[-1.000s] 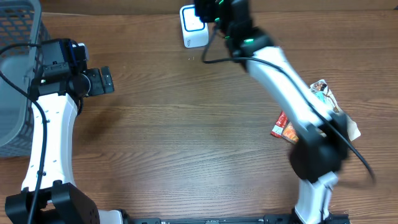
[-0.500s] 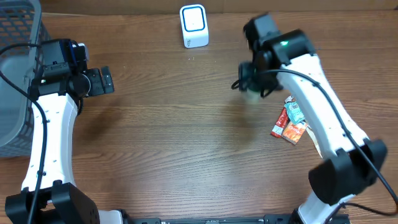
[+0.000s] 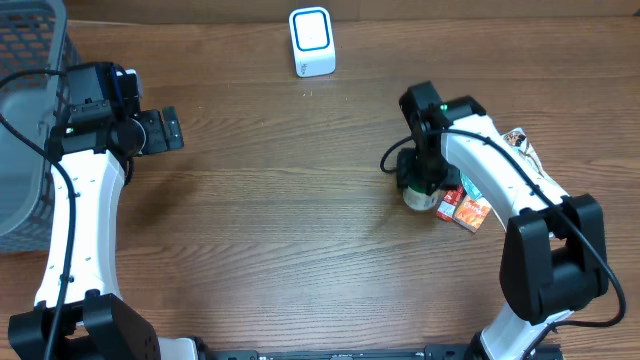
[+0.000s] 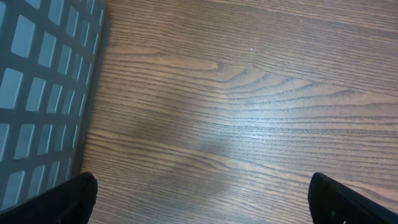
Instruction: Scan the item barcode
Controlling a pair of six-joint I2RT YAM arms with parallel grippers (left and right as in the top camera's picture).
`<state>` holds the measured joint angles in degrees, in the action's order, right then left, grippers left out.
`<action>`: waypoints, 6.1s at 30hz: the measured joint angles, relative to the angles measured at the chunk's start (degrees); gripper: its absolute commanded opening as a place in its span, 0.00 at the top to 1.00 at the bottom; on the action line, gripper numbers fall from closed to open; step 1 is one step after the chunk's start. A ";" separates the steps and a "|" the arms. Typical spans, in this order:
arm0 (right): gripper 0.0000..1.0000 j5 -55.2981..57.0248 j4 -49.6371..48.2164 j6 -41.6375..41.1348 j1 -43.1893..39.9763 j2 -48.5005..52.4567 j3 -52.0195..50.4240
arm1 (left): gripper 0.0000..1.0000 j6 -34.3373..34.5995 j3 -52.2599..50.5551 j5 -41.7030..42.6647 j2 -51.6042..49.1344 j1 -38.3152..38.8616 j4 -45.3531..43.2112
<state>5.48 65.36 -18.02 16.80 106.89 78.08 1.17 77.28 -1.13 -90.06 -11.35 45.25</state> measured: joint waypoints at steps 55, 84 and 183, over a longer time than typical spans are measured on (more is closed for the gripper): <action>0.00 0.02 -14.78 0.26 -1.03 0.00 -4.52 | 0.00 0.00 0.00 -0.02 0.00 0.00 -0.02; 0.00 0.00 -14.84 0.26 -1.03 -25.05 -4.52 | 0.00 0.00 0.00 -0.02 0.00 0.00 -0.02; 0.00 -5.95 -60.39 6.16 -8.20 -106.27 -77.05 | 0.00 0.00 0.00 -0.02 0.00 0.00 -0.02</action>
<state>-0.47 4.97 -11.86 8.60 0.62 1.04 1.17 77.28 -1.15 -90.06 -11.35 45.23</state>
